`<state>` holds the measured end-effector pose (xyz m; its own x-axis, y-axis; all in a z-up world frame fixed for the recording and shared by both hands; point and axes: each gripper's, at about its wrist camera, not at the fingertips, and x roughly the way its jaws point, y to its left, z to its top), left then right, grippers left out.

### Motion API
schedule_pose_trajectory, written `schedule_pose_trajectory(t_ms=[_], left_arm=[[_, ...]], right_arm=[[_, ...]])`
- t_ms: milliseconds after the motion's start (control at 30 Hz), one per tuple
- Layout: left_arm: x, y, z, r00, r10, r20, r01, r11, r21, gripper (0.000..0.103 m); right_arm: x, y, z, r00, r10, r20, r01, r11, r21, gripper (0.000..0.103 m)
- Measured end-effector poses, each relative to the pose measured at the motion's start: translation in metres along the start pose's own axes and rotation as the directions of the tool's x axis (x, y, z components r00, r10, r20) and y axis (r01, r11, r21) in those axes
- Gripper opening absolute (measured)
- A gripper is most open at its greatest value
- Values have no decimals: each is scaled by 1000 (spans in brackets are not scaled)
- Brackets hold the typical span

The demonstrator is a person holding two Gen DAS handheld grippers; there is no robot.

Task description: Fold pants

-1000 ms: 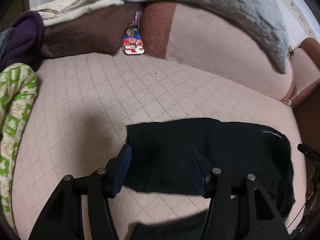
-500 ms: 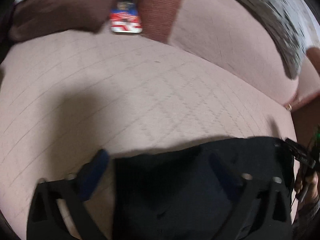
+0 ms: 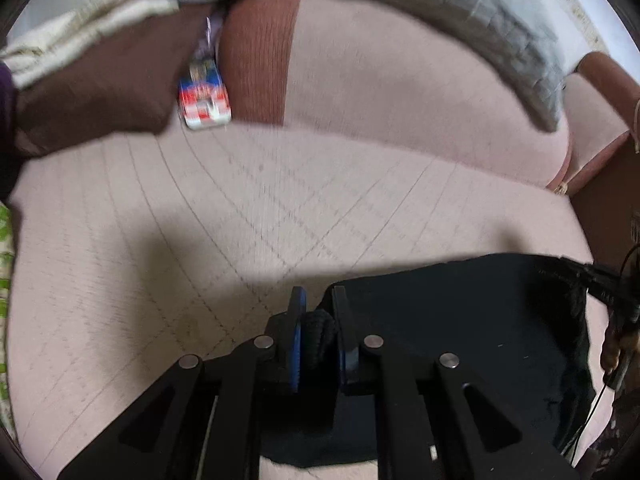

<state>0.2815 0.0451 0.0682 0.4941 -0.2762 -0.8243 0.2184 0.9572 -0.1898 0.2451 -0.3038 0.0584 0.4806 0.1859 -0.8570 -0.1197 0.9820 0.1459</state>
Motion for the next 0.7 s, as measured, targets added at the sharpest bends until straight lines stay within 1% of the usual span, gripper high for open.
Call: schedule_pose_trajectory(t_ms=[167, 200, 267, 400, 467, 533, 567, 633, 667, 700], left_arm=[[-63, -22, -18, 995, 10, 98, -15, 999, 49, 12], [-77, -27, -27, 992, 24, 123, -32, 997, 65, 12], [-92, -35, -35, 987, 49, 155, -62, 994, 85, 13], [-129, -38, -77, 974, 56, 220, -81, 991, 106, 13], [-143, -42, -109, 965, 76, 252, -109, 987, 118, 14], [-148, -43, -138, 961, 103, 258, -141, 981, 132, 16], [-149, -42, -155, 961, 120, 250, -158, 978, 137, 19], [-144, -35, -187, 971, 126, 203, -156, 978, 136, 23], [-143, -30, -197, 975, 128, 183, -153, 980, 130, 27], [-141, -24, -209, 979, 131, 157, -150, 982, 116, 27]], right_arm=[[-49, 9, -23, 999, 13, 52, -14, 1000, 12, 6], [-59, 9, -31, 998, 21, 61, -22, 1000, 15, 5], [-80, 11, -52, 996, 31, 79, -33, 999, 21, 5], [-111, 14, -103, 993, 73, 90, -77, 996, 47, 5], [-122, 17, -135, 991, 101, 88, -107, 992, 63, 5], [-126, 19, -168, 990, 125, 72, -131, 988, 83, 4], [-125, 18, -182, 990, 130, 61, -136, 986, 95, 4], [-119, 13, -216, 988, 150, 23, -152, 978, 146, 4], [-116, 10, -225, 989, 149, 10, -148, 975, 164, 4], [-113, 6, -237, 990, 144, -5, -141, 972, 186, 4]])
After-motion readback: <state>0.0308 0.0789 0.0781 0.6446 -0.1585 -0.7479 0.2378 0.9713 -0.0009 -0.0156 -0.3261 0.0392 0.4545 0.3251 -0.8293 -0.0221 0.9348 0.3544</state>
